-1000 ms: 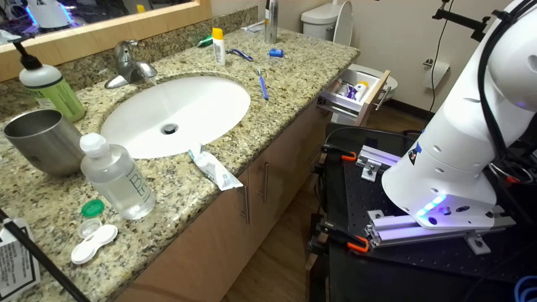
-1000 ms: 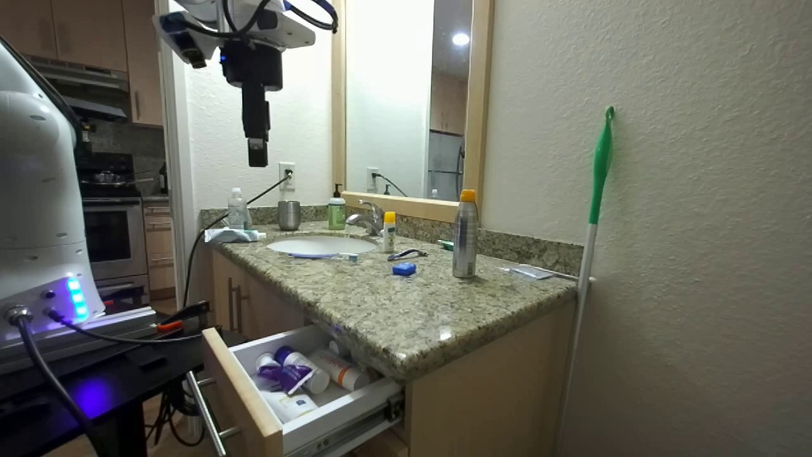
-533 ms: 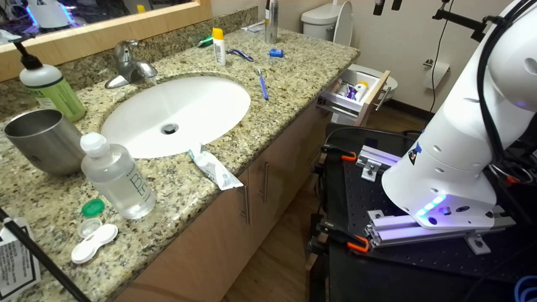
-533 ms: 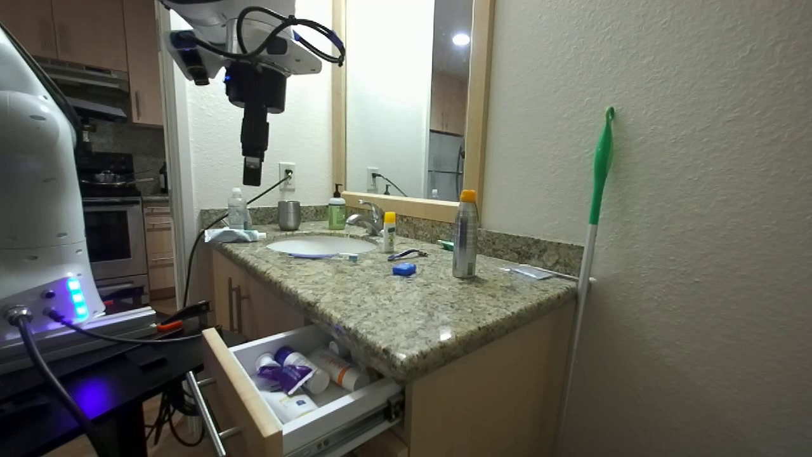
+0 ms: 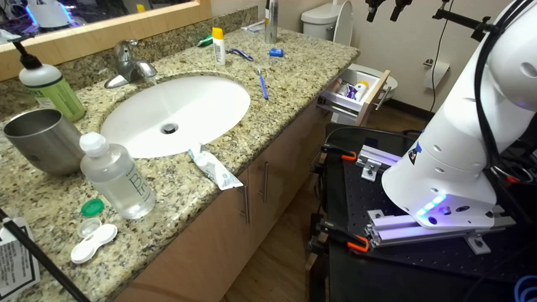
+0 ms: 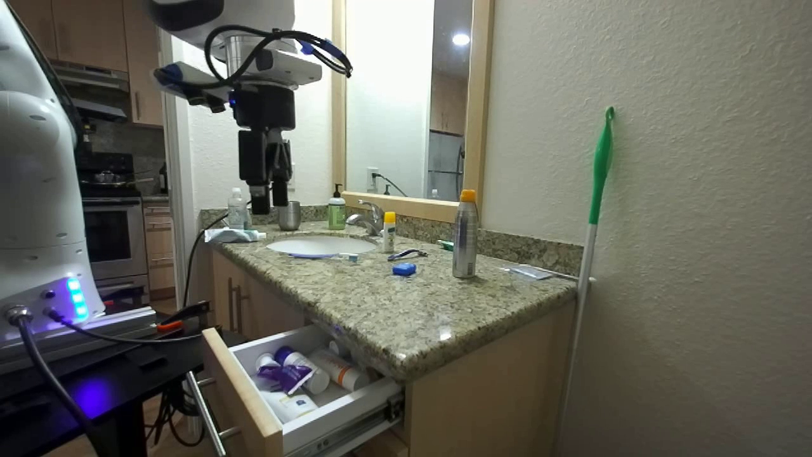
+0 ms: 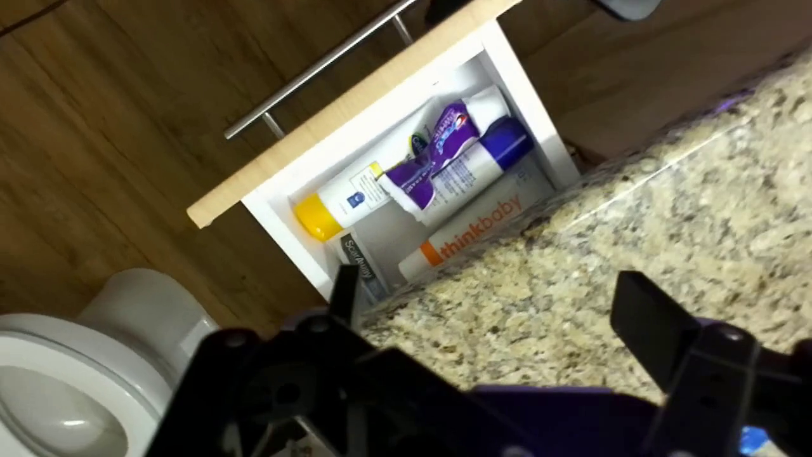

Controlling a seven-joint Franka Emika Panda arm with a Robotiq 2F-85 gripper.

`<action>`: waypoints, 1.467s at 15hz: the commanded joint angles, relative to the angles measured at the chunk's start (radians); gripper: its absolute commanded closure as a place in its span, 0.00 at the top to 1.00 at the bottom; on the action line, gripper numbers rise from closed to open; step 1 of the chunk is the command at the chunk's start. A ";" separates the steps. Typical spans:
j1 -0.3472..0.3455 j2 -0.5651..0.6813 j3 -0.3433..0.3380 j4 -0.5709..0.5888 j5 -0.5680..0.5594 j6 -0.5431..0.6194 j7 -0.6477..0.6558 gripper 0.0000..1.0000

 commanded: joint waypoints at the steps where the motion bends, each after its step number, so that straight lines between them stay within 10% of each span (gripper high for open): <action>1: 0.025 0.195 -0.087 0.026 0.169 0.154 0.022 1.00; 7: 0.015 0.193 -0.071 0.023 0.264 0.120 0.007 1.00; 17: -0.008 0.538 0.029 0.079 0.568 0.241 0.168 1.00; 22: -0.039 0.549 0.070 0.084 0.528 0.232 0.236 1.00</action>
